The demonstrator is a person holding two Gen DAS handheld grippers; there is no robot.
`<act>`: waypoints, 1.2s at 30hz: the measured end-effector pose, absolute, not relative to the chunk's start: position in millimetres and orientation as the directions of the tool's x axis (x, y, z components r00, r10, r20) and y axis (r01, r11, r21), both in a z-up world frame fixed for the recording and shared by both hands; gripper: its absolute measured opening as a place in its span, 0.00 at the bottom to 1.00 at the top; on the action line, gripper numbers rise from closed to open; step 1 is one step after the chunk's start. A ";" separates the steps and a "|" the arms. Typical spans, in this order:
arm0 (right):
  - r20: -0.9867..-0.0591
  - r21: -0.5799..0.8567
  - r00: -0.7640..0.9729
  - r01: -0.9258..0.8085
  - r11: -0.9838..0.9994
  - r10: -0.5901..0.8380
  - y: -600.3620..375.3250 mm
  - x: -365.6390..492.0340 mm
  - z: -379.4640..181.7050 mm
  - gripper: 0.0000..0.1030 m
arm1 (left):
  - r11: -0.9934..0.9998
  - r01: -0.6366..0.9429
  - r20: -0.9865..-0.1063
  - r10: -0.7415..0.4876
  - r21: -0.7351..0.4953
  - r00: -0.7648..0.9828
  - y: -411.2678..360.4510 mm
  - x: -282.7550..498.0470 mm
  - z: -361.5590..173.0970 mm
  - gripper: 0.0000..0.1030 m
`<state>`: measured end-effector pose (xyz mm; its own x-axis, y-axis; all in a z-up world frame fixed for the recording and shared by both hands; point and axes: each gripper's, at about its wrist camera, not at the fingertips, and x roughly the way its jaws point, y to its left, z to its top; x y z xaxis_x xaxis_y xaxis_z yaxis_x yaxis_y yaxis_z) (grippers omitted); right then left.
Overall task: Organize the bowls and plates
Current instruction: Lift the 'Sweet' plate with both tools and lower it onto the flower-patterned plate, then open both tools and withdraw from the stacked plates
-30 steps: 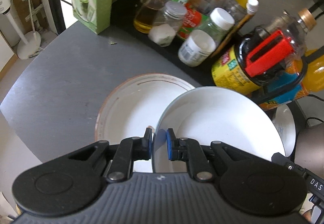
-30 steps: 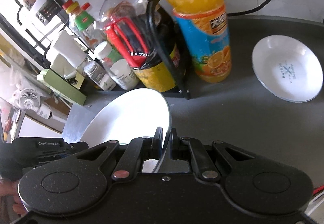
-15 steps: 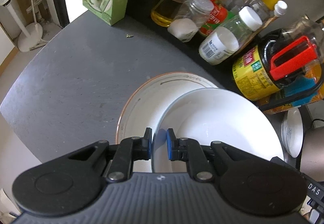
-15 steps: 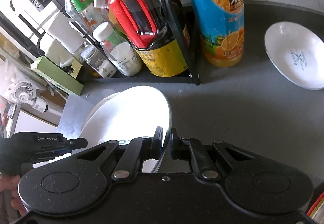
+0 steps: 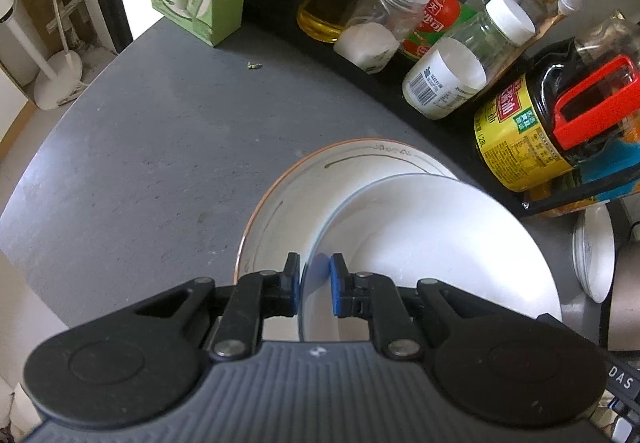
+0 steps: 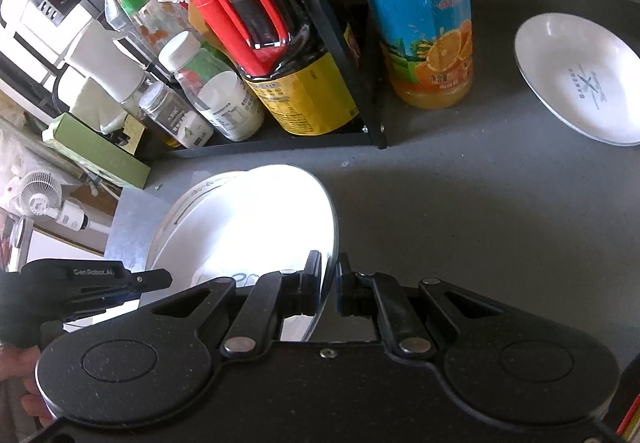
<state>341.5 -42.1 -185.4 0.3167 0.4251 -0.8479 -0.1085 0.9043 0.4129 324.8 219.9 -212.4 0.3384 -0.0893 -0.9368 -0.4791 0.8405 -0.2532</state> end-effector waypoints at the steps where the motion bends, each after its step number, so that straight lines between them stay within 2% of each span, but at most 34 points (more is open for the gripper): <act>1: -0.848 0.416 0.316 -0.104 0.904 0.426 -42.0 341.8 -186.2 0.07 | 0.841 -0.480 -0.938 -0.087 -0.250 0.336 219.5 325.8 -213.1 0.13; 14: -0.863 0.424 0.252 -0.105 0.899 0.437 -25.7 342.3 -207.0 0.08 | 0.858 -0.481 -0.950 -0.023 -0.178 0.311 227.7 333.2 -214.2 0.15; 24: -0.876 0.416 0.219 -0.105 0.903 0.429 -16.8 346.1 -219.7 0.11 | 0.866 -0.471 -0.945 -0.006 -0.168 0.326 232.0 334.3 -211.7 0.16; 29: -0.882 0.402 0.217 -0.119 0.908 0.419 -9.6 343.5 -220.9 0.15 | 0.872 -0.476 -0.944 0.058 -0.110 0.323 231.8 335.4 -205.6 0.15; 36: -0.870 0.431 0.222 -0.094 0.897 0.441 -17.3 343.2 -218.4 0.15 | 0.879 -0.462 -0.933 0.060 -0.119 0.355 233.2 337.0 -194.0 0.15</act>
